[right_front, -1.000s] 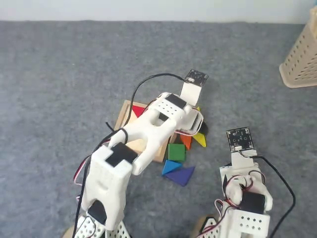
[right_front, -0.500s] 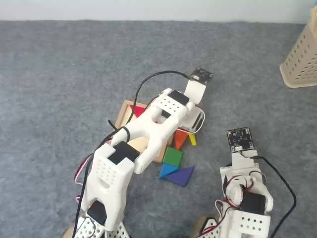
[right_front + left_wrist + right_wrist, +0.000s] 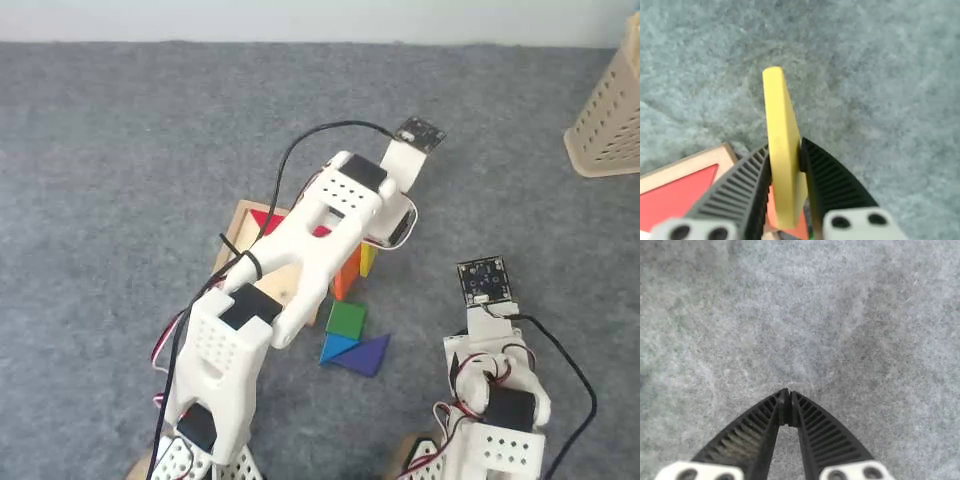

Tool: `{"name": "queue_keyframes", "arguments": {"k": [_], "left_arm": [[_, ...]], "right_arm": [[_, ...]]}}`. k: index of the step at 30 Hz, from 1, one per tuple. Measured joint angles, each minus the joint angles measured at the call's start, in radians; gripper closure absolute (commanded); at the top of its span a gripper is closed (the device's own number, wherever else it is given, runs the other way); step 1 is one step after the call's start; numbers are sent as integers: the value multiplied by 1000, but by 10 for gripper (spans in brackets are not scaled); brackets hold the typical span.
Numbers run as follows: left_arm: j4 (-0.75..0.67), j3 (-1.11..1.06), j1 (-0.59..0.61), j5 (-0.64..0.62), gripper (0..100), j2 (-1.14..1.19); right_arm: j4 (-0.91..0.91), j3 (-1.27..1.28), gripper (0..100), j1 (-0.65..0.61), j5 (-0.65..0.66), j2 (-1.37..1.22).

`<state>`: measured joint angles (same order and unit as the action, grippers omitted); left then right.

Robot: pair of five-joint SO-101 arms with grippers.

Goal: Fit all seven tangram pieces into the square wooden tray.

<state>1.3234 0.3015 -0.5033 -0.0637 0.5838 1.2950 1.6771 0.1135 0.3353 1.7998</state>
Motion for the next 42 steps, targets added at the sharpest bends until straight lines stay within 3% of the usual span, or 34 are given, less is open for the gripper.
{"name": "queue_keyframes", "arguments": {"k": [6, 12, 22, 26, 34, 38, 42], "left_arm": [[130, 126, 14, 60, 967, 0], [241, 224, 123, 121, 967, -40], [370, 224, 367, 262, 969, -261], [373, 101, 445, 307, 969, -359], [127, -454, 552, 391, 967, -720], [2, -712, 549, 400, 967, -821], [-115, -850, 574, 321, 967, -821]], "right_arm": [[0, 0, 992, 0, 0, 0], [0, 0, 992, 0, 0, 0], [0, 0, 992, 0, 0, 0], [0, 0, 992, 0, 0, 0], [0, 0, 992, 0, 0, 0], [0, 0, 992, 0, 0, 0], [0, 0, 992, 0, 0, 0]]}}
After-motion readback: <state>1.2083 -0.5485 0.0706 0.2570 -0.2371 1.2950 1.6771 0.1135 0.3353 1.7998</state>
